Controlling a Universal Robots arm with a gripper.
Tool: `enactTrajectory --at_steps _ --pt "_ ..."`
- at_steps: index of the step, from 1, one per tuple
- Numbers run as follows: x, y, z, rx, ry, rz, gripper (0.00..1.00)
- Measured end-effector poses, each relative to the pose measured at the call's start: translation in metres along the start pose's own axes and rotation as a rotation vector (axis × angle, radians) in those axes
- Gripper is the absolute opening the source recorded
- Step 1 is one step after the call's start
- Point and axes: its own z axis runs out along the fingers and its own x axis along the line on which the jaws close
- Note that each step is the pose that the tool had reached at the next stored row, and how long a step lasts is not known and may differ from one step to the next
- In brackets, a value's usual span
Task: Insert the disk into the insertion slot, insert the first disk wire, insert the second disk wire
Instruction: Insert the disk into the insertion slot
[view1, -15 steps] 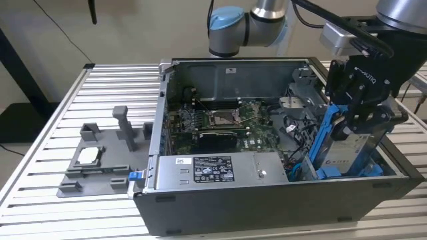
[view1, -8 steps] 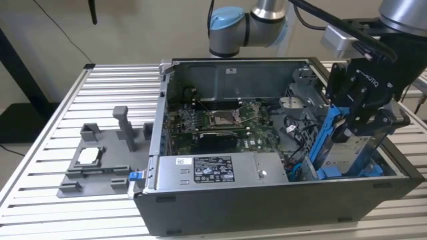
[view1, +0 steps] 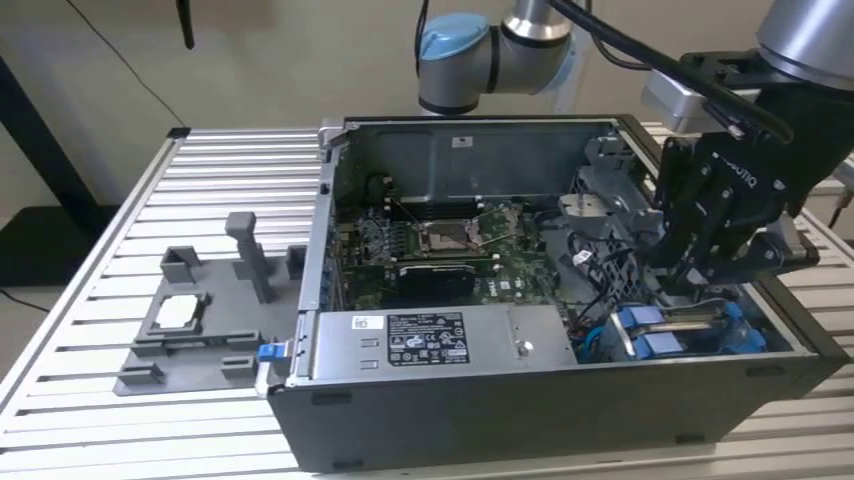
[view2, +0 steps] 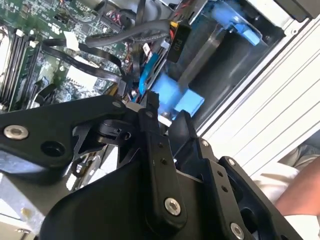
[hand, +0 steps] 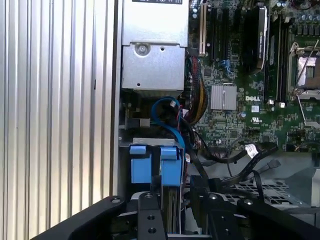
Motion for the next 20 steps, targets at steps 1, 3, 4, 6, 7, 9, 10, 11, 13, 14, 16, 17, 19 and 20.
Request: enactTrajectory --at_steps 1,3,4,6,7,9,10,11,13,14,16,17,19,20 --pt "0.0000 0.0000 -0.0009 0.0000 0.0006 0.000 0.38" --pt "-0.0002 0.0005 -0.0093 0.0000 0.0001 0.000 0.44" --pt "-0.0003 0.0006 -0.0132 0.0001 -0.0002 0.001 0.44" --pt "-0.0004 0.0008 -0.0156 0.0016 -0.0039 0.001 0.44" --pt "-0.0005 0.0010 -0.0156 0.0083 -0.0085 0.000 0.44" --pt "-0.0018 0.0011 -0.0155 0.0402 -0.0148 -0.001 0.44" --pt "-0.0023 0.0012 -0.0155 0.0583 -0.0166 -0.002 0.44" --pt "-0.0028 0.0013 -0.0156 0.0762 -0.0183 -0.002 0.44" --pt "-0.0033 0.0015 -0.0155 0.1099 -0.0219 -0.003 0.44" --pt "-0.0037 0.0014 -0.0149 0.1157 -0.0234 -0.004 0.44" --pt "-0.0067 -0.0002 -0.0121 0.1158 -0.0242 -0.004 0.44" --pt "-0.0083 -0.0008 -0.0110 0.1166 -0.0245 -0.004 0.44" --pt "-0.0125 -0.0020 -0.0096 0.1220 -0.0246 -0.004 0.44" --pt "-0.0137 -0.0022 -0.0095 0.1327 -0.0245 -0.004 0.44"
